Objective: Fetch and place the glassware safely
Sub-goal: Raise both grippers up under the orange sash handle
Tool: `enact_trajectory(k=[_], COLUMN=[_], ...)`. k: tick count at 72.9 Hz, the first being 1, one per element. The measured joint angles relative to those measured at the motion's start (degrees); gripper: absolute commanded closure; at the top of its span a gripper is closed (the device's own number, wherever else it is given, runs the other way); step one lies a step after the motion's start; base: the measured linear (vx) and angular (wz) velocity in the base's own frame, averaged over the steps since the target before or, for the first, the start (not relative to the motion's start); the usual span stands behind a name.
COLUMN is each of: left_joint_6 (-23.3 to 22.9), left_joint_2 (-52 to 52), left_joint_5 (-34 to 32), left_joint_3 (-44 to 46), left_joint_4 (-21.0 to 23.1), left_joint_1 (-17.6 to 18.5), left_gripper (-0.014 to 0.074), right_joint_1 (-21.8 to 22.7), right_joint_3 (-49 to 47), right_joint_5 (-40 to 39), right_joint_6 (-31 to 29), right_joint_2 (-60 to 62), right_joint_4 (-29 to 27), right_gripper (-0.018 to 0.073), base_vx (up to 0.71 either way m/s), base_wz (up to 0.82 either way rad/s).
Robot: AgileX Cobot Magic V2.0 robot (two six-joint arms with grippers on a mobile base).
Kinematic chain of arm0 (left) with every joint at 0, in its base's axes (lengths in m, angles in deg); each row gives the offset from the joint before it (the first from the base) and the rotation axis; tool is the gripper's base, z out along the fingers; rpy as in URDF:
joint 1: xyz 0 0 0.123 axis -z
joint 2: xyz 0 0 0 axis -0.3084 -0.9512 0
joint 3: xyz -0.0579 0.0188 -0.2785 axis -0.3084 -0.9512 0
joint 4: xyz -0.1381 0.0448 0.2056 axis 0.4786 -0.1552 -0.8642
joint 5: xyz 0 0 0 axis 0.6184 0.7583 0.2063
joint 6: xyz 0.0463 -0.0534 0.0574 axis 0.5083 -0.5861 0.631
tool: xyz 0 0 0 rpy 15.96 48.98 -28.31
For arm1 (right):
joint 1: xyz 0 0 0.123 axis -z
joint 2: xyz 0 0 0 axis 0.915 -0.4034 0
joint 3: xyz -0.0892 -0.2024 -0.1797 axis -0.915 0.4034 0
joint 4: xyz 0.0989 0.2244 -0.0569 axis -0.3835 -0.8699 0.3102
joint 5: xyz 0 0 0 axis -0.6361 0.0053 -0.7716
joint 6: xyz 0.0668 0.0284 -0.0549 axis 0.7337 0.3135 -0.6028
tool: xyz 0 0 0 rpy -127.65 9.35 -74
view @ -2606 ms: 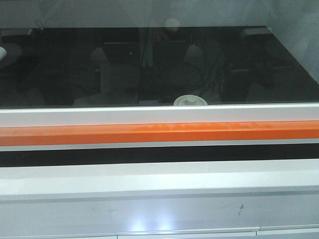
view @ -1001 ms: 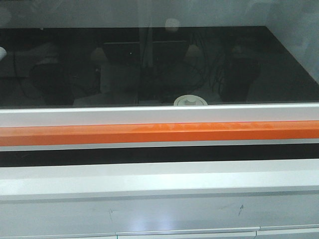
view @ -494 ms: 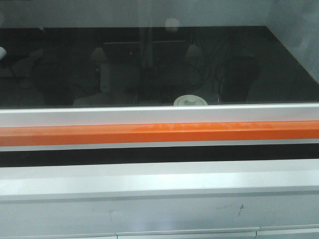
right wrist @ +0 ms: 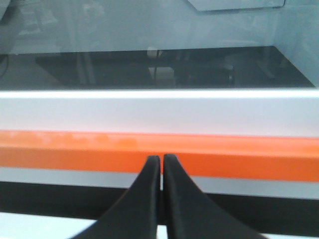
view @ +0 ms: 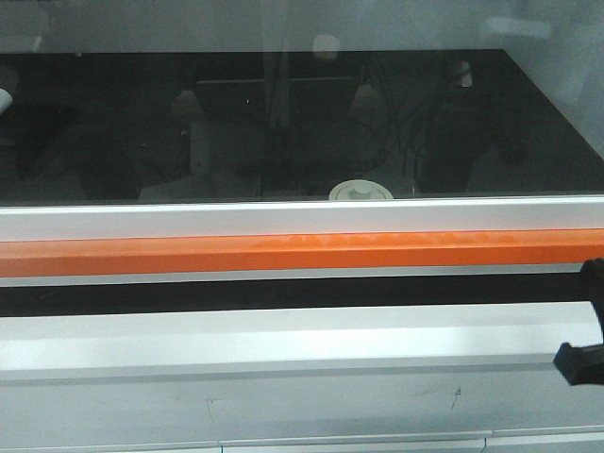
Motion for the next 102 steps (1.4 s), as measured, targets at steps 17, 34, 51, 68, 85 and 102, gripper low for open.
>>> enact_trajectory(k=[17,34,51,68,85,102], left_joint_6=[-0.7,-0.7,-0.7,-0.7,-0.1,0.5], left_joint_2=[-2.7,-10.2,-16.1,-19.6,-19.9,-19.9], left_joint_5=[-2.2,-5.4,-11.2,-12.1,-13.8,-16.5], left_joint_3=[-0.7,-0.7,-0.7,-0.7,-0.7,-0.7], left_joint_4=[0.0,0.0,0.0,0.0,0.0,0.0], left_joint_1=[0.0,0.0,0.0,0.0,0.0,0.0], left_gripper=[0.0603,0.0603,0.0603,0.0603,0.0603,0.0603], right_joint_1=[0.0,0.0,0.0,0.0,0.0,0.0], right_joint_3=[4.3,4.3,4.3,4.3,4.3,4.3], right_joint_5=[-6.0,-11.2,-16.7,-22.0,-24.9,-27.8], right_joint_6=[0.0,0.0,0.0,0.0,0.0,0.0], right_joint_2=[-4.2,-13.2,-20.3,-24.4,-26.9,-28.3], right_joint_4=[0.0,0.2,0.2,0.2,0.2,0.2], right_gripper=[0.056,0.056,0.056,0.056,0.056,0.056], base_vx=[0.0,0.0,0.0,0.0,0.0,0.0], base_wz=[0.0,0.0,0.0,0.0,0.0,0.0])
